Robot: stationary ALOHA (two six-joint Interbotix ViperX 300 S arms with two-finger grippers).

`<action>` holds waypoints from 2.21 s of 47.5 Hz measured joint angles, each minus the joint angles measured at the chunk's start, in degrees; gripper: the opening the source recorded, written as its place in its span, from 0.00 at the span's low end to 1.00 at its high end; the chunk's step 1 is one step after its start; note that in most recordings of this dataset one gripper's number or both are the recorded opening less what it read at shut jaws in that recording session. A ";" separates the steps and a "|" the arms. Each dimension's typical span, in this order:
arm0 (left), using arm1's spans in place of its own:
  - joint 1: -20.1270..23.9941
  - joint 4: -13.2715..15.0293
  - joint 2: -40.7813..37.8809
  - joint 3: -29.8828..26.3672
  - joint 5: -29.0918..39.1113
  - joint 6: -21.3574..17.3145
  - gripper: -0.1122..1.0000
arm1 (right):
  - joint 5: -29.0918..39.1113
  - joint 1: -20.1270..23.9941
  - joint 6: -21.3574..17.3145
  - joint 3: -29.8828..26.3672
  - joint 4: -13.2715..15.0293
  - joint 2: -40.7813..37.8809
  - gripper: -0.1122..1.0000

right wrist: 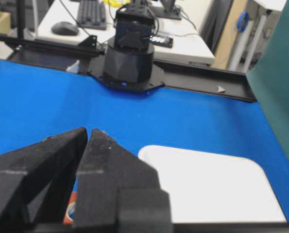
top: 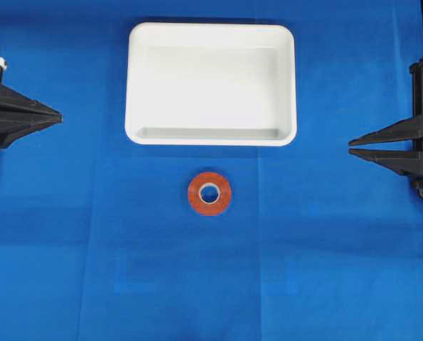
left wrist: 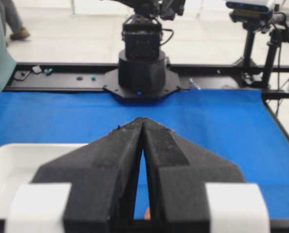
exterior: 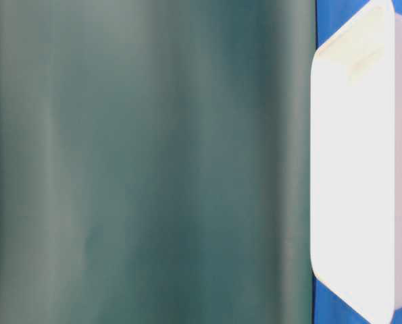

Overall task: Place one roll of tape in the white case with the left arm.
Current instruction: 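Move the left gripper open toward the orange tape roll, then lower the left gripper over the tape roll and close on it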

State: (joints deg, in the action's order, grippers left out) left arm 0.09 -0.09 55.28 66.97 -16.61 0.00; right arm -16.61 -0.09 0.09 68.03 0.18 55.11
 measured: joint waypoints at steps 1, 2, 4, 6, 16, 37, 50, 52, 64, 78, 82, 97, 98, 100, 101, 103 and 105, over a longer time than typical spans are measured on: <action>0.00 0.00 0.00 0.00 0.00 0.00 0.10 | 0.00 -0.09 0.09 0.00 0.00 0.00 0.10; -0.26 -0.09 -0.09 0.00 0.18 0.44 0.10 | 0.00 0.00 0.26 0.00 0.00 0.00 0.09; -1.05 -0.44 -0.18 0.00 0.53 1.76 0.10 | 0.18 -0.09 0.62 -0.26 0.09 -0.18 0.05; -2.29 -0.70 -0.53 0.00 0.62 1.85 0.10 | 0.44 -0.09 0.70 -0.70 0.00 -0.53 0.03; -4.22 -1.14 -4.22 -0.09 -3.52 2.20 0.10 | 0.79 -0.09 0.88 -1.41 0.09 -2.72 0.00; -6.77 -1.14 -25.40 -7.29 -11.16 2.46 0.29 | 0.62 -0.09 0.88 -1.41 0.09 -4.48 0.00; -9.32 -1.14 -37.09 -15.47 -8.35 2.46 0.88 | 0.53 -0.09 0.79 -1.41 0.09 -4.83 0.00; -9.40 -1.14 -38.50 -16.70 -6.86 2.46 0.88 | 0.53 -0.09 0.79 -1.41 0.09 -4.92 0.00; -9.49 -1.14 -48.69 -25.40 5.45 6.06 0.88 | 0.62 -0.09 0.88 -1.41 0.09 -5.36 0.00; -9.49 -1.14 -59.68 -33.75 18.63 7.29 0.89 | 0.79 -0.09 0.79 -1.32 0.09 -6.15 0.00; -9.49 -1.14 -62.14 -35.33 20.39 7.29 0.89 | 0.97 -0.09 0.79 -1.32 0.09 -6.42 0.00; -9.49 -1.14 -69.87 -39.55 23.03 7.03 0.89 | 1.93 -0.09 0.79 -1.41 0.09 -6.59 0.00; -9.49 -1.14 -70.31 -39.81 23.38 7.03 0.89 | 1.93 -0.09 0.79 -1.41 0.09 -6.59 0.00; -9.40 -1.23 -71.28 -40.25 23.91 7.12 0.89 | 2.02 -0.09 0.79 -1.41 0.09 -6.59 0.00; -9.32 -1.23 -71.63 -40.43 24.17 7.03 0.89 | 1.93 -0.09 0.79 -1.41 0.09 -6.59 0.00; -9.14 -1.14 -72.07 -40.69 24.61 7.03 0.89 | 2.02 -0.09 0.79 -1.41 0.09 -6.59 0.00; -8.88 -1.23 -72.51 -40.78 24.79 7.03 0.88 | 2.02 -0.09 0.79 -1.41 0.09 -6.59 0.00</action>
State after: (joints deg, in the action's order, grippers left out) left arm -8.79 -1.32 -17.23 26.19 8.17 7.03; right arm -14.59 -0.18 0.88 66.62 0.26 48.52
